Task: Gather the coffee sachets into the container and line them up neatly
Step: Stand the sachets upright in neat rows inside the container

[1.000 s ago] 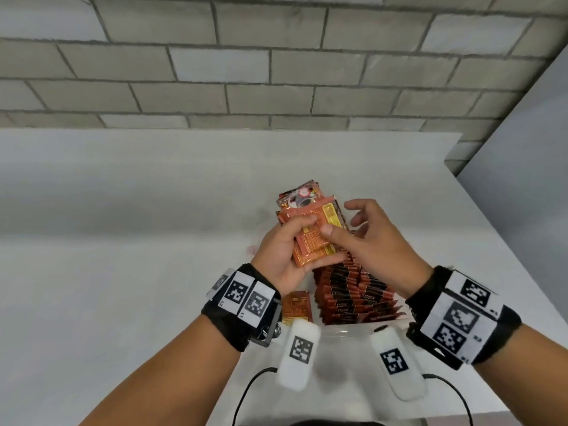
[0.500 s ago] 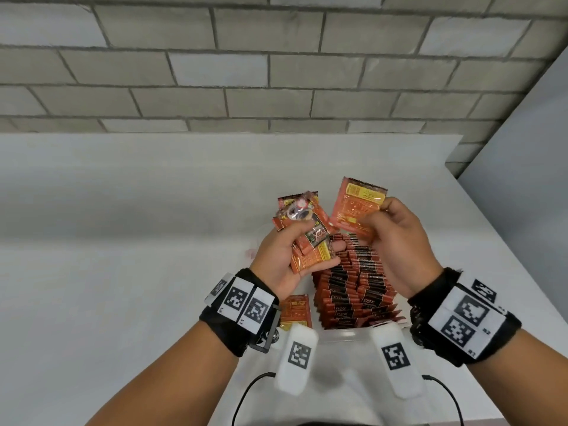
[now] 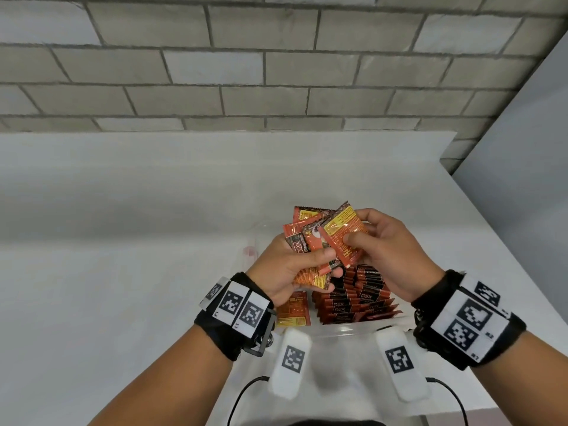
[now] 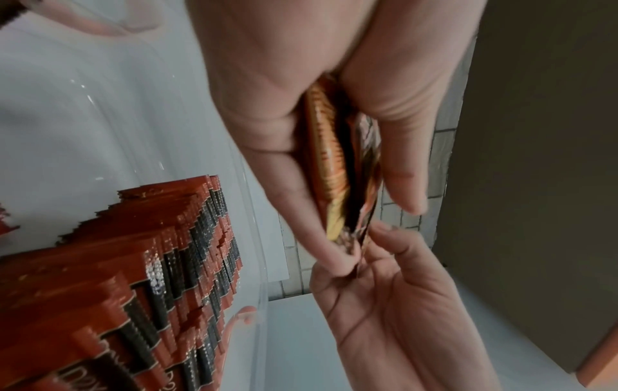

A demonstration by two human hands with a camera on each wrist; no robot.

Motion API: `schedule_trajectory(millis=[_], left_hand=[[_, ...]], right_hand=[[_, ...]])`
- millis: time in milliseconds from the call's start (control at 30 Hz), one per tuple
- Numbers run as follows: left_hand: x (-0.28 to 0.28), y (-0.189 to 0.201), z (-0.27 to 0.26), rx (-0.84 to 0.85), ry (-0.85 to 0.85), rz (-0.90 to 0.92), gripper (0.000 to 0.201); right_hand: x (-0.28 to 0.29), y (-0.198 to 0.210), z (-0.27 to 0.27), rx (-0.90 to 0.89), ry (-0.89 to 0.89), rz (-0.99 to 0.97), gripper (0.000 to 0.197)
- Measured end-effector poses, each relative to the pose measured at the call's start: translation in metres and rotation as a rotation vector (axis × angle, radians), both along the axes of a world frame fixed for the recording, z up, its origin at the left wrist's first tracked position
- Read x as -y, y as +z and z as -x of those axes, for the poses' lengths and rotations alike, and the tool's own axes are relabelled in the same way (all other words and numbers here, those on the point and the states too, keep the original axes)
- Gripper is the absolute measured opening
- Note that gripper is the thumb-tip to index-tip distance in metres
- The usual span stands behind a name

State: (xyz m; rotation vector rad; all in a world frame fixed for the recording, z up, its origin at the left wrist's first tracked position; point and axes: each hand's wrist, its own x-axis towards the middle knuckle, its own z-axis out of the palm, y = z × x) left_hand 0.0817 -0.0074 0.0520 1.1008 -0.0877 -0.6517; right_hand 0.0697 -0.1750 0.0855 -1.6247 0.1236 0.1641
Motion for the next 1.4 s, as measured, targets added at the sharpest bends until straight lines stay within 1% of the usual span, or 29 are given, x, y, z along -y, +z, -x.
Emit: schedule_trajectory(millis=[67,133,200,300,367,467,567,667,733,767,833,867,967,1067,1200,1300,1400], left_hand=[[-0.001,0.001,0.000,-0.043,-0.005,0.028,0.039],[-0.003,0.002,-0.001,-0.146,0.006,0.088,0.038],[-0.006,0.001,-0.001,-0.179,0.027,0.112,0.030],[-0.008,-0.003,-0.002,-0.113,0.029,0.042,0.023],[-0.008,-0.004,-0.001,-0.041,-0.001,-0.024,0.021],[-0.006,-0.005,0.000,0.050,-0.012,-0.093,0.022],[-0.004,-0.004,0.001,0.090,0.010,-0.095,0.027],[-0.005,-0.002,0.001,0.058,0.019,-0.053,0.034],[-0.005,0.000,0.001,-0.025,0.038,-0.023,0.038],[-0.006,0.001,0.000,-0.065,0.050,-0.005,0.036],[-0.008,0.000,-0.001,-0.110,0.076,0.030,0.030],[-0.009,0.000,-0.001,-0.119,0.094,0.048,0.028],[-0.013,0.000,-0.005,-0.114,0.152,0.085,0.029],[-0.015,0.002,-0.009,-0.091,0.191,0.082,0.029],[-0.015,0.003,-0.010,-0.050,0.217,0.062,0.027],[-0.011,0.002,-0.006,0.004,0.179,0.011,0.027],[-0.006,0.001,-0.003,0.069,0.137,-0.050,0.026]], right_hand=[[0.003,-0.001,0.000,0.009,-0.026,-0.001,0.022],[0.006,-0.001,0.000,0.009,-0.054,0.009,0.022],[0.009,-0.001,-0.001,0.017,-0.069,0.011,0.023],[0.013,0.004,-0.003,0.046,-0.054,0.017,0.023],[0.015,0.008,-0.004,0.097,-0.003,0.067,0.023],[0.015,0.015,-0.003,0.188,0.120,0.278,0.025],[0.012,0.019,-0.003,0.216,0.219,0.433,0.025],[0.014,0.016,-0.005,0.209,0.231,0.448,0.026],[0.016,0.014,-0.006,0.190,0.215,0.453,0.027],[0.017,0.013,-0.006,0.180,0.205,0.454,0.027],[0.018,0.009,-0.007,0.160,0.157,0.406,0.027],[0.020,0.007,-0.008,0.147,0.120,0.352,0.027],[0.022,0.004,-0.011,0.061,0.033,0.126,0.026],[0.023,0.005,-0.013,-0.027,0.023,-0.050,0.024],[0.023,0.008,-0.014,-0.084,-0.011,-0.253,0.021],[0.018,0.006,-0.015,-0.125,-0.036,-0.303,0.018],[0.009,0.001,-0.014,-0.156,-0.018,-0.227,0.019]])
